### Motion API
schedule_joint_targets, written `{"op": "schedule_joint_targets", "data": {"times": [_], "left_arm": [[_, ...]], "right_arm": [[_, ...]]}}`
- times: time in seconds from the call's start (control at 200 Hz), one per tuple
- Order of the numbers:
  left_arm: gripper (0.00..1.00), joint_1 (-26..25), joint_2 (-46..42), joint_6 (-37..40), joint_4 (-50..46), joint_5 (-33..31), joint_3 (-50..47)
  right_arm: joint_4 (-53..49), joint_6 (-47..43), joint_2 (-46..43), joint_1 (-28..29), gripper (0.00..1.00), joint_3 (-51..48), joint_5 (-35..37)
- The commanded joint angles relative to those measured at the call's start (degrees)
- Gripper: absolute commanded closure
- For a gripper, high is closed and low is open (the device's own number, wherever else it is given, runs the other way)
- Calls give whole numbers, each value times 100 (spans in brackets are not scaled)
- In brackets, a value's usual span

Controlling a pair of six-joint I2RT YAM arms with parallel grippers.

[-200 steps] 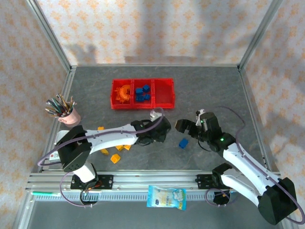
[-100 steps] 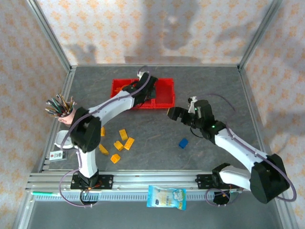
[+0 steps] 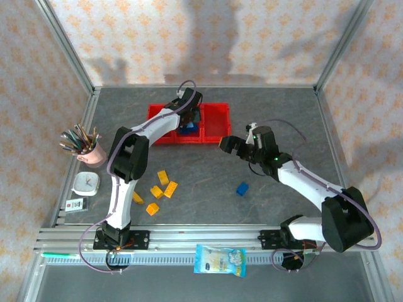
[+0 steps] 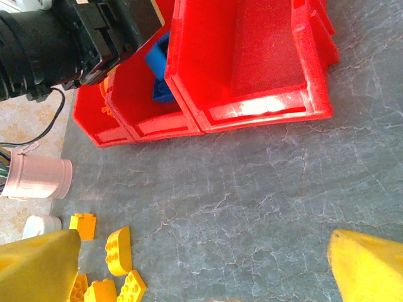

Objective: Sort the legos into containers by color
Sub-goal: Place the lego in the container, then pick up the lego from the middle-left of the table.

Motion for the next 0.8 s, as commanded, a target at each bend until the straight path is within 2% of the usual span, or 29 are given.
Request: {"op": "schedule_joint_targets", "data": {"times": [0.0, 0.15, 0.33, 0.485, 0.581, 0.796], "left_arm": [[34, -54, -491, 79, -133, 135, 55], [32, -235, -1044, 45, -184, 249, -329], [30, -945, -1943, -2, 5, 272, -1124], [30, -1581, -2548, -417, 380, 341, -2101], [30, -1962, -2704, -661, 572, 515, -2507], [30, -2748, -2625, -1015, 694, 458, -2809]], "right_arm": [[-44, -104, -99, -62, 0, 191, 112], [-288, -111, -286, -133, 0, 203, 161], [-890, -187, -686, -192, 0, 170, 393], [-1494, -167, -1200, -223, 0, 8, 688], [-1906, -139, -1522, -223, 0, -161, 777], [-2933, 188, -2241, -223, 0, -529, 1201]]}}
